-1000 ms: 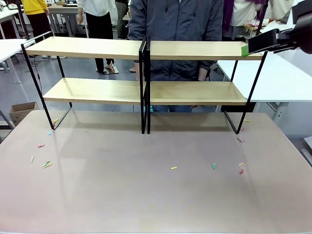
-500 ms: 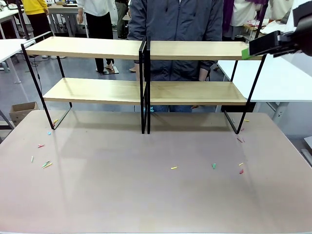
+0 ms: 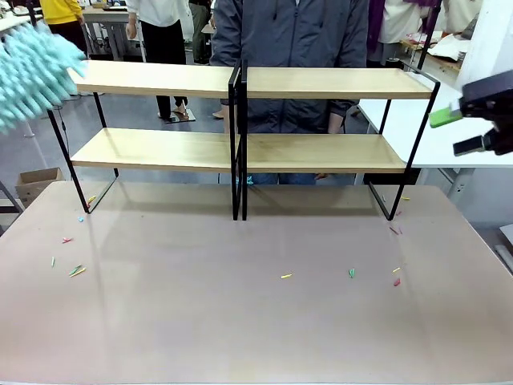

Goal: Clean the shelves.
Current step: Place the Duster on the table.

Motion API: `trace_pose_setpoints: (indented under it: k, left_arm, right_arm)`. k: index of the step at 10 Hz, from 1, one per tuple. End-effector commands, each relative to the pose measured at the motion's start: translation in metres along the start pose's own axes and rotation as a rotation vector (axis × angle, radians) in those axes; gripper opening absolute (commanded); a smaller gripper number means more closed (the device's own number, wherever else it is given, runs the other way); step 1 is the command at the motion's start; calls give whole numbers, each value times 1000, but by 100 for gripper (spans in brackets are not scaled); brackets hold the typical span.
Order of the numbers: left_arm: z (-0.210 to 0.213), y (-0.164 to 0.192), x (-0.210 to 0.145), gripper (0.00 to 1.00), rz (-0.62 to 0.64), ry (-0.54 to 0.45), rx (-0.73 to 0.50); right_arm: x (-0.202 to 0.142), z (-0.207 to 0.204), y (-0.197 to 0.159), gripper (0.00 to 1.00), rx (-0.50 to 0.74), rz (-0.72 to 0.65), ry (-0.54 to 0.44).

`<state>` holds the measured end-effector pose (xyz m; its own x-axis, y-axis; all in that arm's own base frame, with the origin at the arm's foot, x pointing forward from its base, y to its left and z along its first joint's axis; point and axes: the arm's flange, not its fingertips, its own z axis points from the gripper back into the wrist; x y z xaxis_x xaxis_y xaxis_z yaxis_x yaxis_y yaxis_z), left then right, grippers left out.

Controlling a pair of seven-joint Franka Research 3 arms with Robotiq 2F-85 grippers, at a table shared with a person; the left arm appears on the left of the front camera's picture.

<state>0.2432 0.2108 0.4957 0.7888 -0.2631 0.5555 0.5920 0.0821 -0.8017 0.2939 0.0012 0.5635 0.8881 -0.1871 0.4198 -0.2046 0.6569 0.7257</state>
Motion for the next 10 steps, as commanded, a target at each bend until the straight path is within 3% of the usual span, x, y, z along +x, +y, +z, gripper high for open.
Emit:
trace_pose_setpoints:
  k: [1,2,4,6,7,8,10]
  left_arm:
    - [-69,17,-15,13,-97,162,53]
    - [-103,28,-21,13,-190,242,38]
    - [-161,46,-21,13,-459,237,113]
    - [-182,47,-17,13,-712,208,142]
    - [-188,50,-14,13,-795,244,175]
    - [-189,59,-15,13,-880,278,234]
    - [-193,74,-10,13,-1034,388,384]
  right_arm:
    - [-47,-22,-58,100,91,-135,21]
    - [-60,-31,-74,100,106,-181,39]
    - [-95,-53,-98,100,129,-268,112]
    - [-130,-70,-115,100,112,-335,195]
    - [-140,-79,-118,100,70,-362,263]
    - [-7,-31,-111,100,116,-342,177]
    - [-7,-31,-111,100,116,-342,177]
